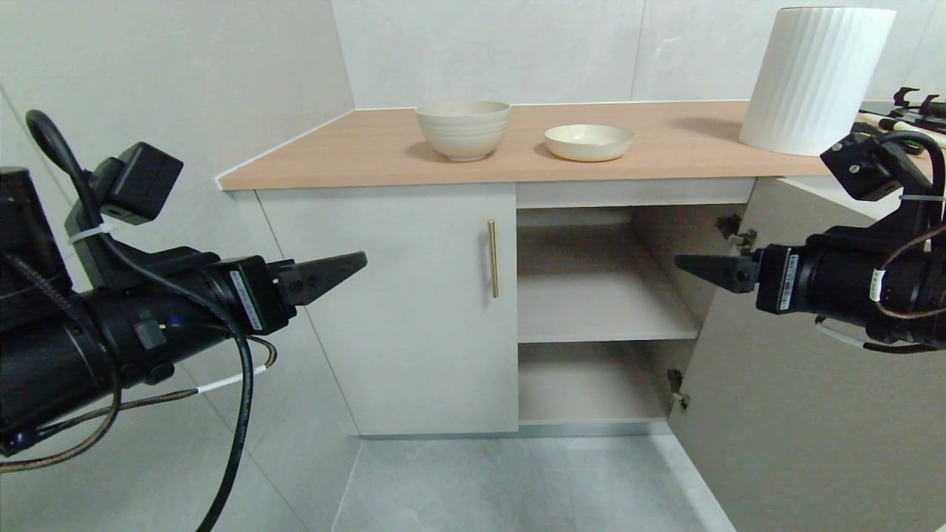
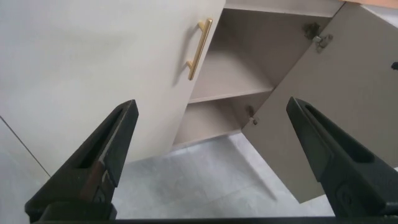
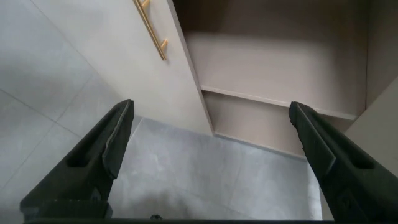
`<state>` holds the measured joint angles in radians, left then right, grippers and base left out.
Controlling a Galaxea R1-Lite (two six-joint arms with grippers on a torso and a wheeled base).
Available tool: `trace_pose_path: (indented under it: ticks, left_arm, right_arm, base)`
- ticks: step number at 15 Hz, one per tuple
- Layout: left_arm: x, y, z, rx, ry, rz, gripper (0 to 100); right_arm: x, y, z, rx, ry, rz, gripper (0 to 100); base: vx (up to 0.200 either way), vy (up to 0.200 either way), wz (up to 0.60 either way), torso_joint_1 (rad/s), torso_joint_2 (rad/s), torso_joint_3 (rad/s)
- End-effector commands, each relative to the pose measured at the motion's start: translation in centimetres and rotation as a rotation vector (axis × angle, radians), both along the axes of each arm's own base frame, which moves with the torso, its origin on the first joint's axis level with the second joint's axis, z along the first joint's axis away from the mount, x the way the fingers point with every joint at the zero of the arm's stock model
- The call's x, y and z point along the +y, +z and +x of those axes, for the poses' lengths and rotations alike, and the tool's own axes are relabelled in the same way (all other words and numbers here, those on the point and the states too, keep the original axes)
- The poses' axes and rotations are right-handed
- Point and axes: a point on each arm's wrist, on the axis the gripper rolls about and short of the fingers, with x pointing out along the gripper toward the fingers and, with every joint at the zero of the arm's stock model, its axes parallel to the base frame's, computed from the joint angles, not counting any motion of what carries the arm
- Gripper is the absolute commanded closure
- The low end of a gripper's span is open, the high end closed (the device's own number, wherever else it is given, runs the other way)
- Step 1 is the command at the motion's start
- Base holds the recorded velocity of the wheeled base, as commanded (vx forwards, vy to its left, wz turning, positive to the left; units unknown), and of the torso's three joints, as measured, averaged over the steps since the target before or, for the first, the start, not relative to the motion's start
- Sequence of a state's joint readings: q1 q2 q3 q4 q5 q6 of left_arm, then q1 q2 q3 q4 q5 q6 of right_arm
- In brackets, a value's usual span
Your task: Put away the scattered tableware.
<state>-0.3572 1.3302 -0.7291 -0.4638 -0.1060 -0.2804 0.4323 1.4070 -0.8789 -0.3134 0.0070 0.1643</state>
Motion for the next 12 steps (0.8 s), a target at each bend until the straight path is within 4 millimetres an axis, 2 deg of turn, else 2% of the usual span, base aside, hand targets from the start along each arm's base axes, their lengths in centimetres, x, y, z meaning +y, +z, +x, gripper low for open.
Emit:
trace_pose_path:
  ticks: [1,5,12]
  left_arm:
    - [-0.01,-0.08,0.02,0.002,0.0,0.001,0]
    - [0.1,-0.54,-0.29,0.037,-0.005,0.037,0]
    - [0.18,-0.24,-0.53,0.049,-0.008,0.051,0]
  right_arm:
    - [-0.03,0.09,-0.08,-0.004,0.001,0.002,0]
    - [-0.04,0.13,-0.11,-0.005,0.001,0.004,0]
    - [-0.16,0.35,-0.9,-0.017,0.018,0.01,0]
  base:
    - [0.0,0.0,0.0,0.0,0.0,0.0]
    - [0.0,0.0,0.0,0.0,0.0,0.0]
    - [0.2,0.0,0.0,0.004,0.0,0.001]
